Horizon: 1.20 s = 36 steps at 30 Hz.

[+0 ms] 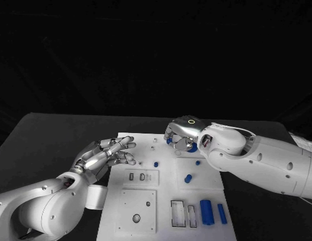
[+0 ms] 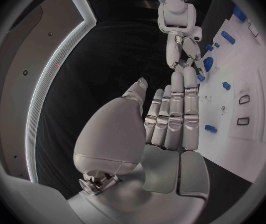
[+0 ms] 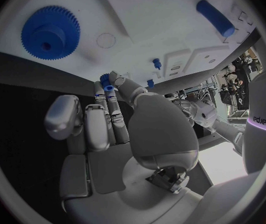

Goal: Assemble the parts on the task board

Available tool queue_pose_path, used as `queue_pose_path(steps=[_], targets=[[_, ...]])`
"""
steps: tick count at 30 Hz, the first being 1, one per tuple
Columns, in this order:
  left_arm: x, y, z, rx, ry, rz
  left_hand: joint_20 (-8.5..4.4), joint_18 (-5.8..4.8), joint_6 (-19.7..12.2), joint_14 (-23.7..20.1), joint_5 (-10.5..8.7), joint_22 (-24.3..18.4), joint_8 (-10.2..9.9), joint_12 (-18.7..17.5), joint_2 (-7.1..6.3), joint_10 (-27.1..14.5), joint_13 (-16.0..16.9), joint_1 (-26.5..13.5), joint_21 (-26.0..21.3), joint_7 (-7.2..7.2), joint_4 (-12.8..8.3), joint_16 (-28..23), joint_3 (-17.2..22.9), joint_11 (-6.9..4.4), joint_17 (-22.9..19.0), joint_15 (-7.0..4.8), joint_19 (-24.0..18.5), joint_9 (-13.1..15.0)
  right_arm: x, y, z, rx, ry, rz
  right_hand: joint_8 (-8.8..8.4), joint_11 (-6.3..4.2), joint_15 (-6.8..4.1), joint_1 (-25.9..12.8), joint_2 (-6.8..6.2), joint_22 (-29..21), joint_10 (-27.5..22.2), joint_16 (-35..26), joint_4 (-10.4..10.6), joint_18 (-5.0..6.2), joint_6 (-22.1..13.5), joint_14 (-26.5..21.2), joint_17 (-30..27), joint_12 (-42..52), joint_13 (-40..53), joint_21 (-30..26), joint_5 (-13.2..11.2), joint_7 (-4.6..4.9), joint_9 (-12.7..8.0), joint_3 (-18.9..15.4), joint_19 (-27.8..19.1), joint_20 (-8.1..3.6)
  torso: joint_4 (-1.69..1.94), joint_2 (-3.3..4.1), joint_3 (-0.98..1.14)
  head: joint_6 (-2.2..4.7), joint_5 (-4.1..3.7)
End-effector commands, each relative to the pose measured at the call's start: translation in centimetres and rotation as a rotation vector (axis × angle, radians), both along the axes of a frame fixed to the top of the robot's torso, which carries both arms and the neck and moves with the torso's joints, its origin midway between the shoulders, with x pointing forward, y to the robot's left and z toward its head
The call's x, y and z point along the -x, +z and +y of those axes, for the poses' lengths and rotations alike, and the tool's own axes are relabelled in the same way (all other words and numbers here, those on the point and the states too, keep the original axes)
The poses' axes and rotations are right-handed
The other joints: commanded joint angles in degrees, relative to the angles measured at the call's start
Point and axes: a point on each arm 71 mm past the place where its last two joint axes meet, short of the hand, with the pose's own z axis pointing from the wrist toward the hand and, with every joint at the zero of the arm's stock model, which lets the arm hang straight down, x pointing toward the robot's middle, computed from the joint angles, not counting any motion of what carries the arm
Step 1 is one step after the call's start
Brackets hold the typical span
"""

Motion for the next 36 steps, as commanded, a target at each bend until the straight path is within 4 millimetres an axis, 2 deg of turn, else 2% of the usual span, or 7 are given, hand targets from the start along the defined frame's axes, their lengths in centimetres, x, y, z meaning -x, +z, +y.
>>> queue_pose_path(steps=[1,9,12,16,22,24,36], targets=[[0.0,0.1,-0.2,0.008,-0.011,-0.002,0.07,0.56,-0.21,-0.51,-0.13,0.07,-0.3,-0.27,-0.08,-0.43,-0.03,0.52,0.2,0.37,-0.2,0.33,0.21,0.01,0.06,0.02,-0.42,-0.08,-0.2,0.7,0.4,-0.029,-0.015,-0.059,-0.18,-1.94,-0.43,1.44,1.04,0.06,2.32,0.31,0.14,-0.12,0.21,2.14,0.12,-0.19,0.59,0.28,-0.33,0.2,-0.07,0.41,0.09,-0.47,0.45,0.23,-0.26,0.3,-0.13],[0.0,0.2,-0.2,0.008,-0.013,-0.004,0.07,0.56,-0.23,-0.56,-0.14,0.1,-0.3,-0.27,-0.16,-0.46,-0.03,0.55,0.25,0.38,-0.26,0.36,0.24,0.02,0.1,0.02,-0.46,-0.09,-0.8,0.9,1.8,-0.044,-0.002,-0.073,-0.23,-1.9,-0.41,1.4,0.96,0.1,2.28,0.38,0.18,-0.13,0.18,2.15,0.22,-0.25,0.59,0.31,-0.42,0.23,-0.06,0.49,0.09,-0.46,0.47,0.49,-0.31,0.56,0.01],[0.0,0.2,-0.2,0.008,-0.013,-0.004,0.07,0.56,-0.23,-0.56,-0.14,0.1,-0.3,-0.27,-0.16,-0.46,-0.03,0.55,0.25,0.38,-0.26,0.36,0.24,0.02,0.1,0.02,-0.46,-0.09,-1.0,0.8,2.2,-0.043,0.004,-0.069,-0.24,-1.9,-0.41,1.39,0.95,0.11,2.28,0.39,0.19,-0.13,0.17,2.15,0.23,-0.25,0.58,0.31,-0.43,0.24,-0.06,0.5,0.09,-0.46,0.44,0.52,-0.25,0.51,0.08],[-0.1,0.3,-0.3,0.008,-0.014,-0.006,0.07,0.56,-0.23,-0.56,-0.14,0.1,-0.3,-0.27,-0.16,-0.46,-0.03,0.55,0.25,0.38,-0.26,0.36,0.24,0.02,0.1,0.02,-0.46,-0.09,-1.1,0.6,2.8,-0.038,0.012,-0.058,-0.3,-1.87,-0.38,1.35,0.8,0.08,2.22,0.36,0.22,-0.13,0.12,2.14,0.16,-0.32,0.58,0.31,-0.52,0.26,-0.06,0.57,0.07,-0.45,0.46,0.57,-0.3,0.39,0.23],[-0.1,0.4,-0.2,0.008,-0.014,-0.007,0.08,0.55,-0.28,-0.61,-0.15,0.12,-0.32,-0.29,-0.22,-0.52,-0.04,0.55,0.29,0.41,-0.3,0.38,0.26,0.04,0.14,0.04,-0.51,-0.09,-1.3,0.3,3.0,-0.031,0.012,-0.047,-0.37,-1.83,-0.36,1.3,0.71,0.13,2.15,0.37,0.27,-0.14,0.05,2.13,0.16,-0.37,0.57,0.35,-0.59,0.28,-0.06,0.65,0.07,-0.43,0.63,0.74,-0.33,0.31,0.37],[-0.1,0.4,-0.2,0.008,-0.013,-0.007,0.08,0.55,-0.28,-0.61,-0.15,0.12,-0.32,-0.29,-0.22,-0.52,-0.04,0.55,0.29,0.41,-0.3,0.38,0.26,0.04,0.14,0.04,-0.51,-0.09,-1.4,0.2,3.0,-0.024,0.01,-0.04,-0.38,-1.83,-0.35,1.28,0.68,0.16,2.13,0.4,0.28,-0.15,0.04,2.14,0.2,-0.39,0.57,0.36,-0.62,0.29,-0.06,0.66,0.07,-0.43,0.69,0.77,-0.41,0.31,0.28],[-0.1,0.4,-0.3,0.008,-0.015,-0.008,0.09,0.55,-0.33,-0.67,-0.15,0.14,-0.33,-0.31,-0.26,-0.58,-0.06,0.53,0.32,0.43,-0.33,0.39,0.29,0.06,0.18,0.06,-0.56,-0.1,-1.7,-0.4,3.4,0.005,0.006,-0.005,-0.49,-1.76,-0.29,1.14,0.52,0.06,1.96,0.41,0.43,-0.14,-0.08,2.12,0.19,-0.47,0.54,0.32,-0.82,0.33,-0.06,0.79,0.0,-0.38,0.72,0.94,-0.44,0.12,0.27]])
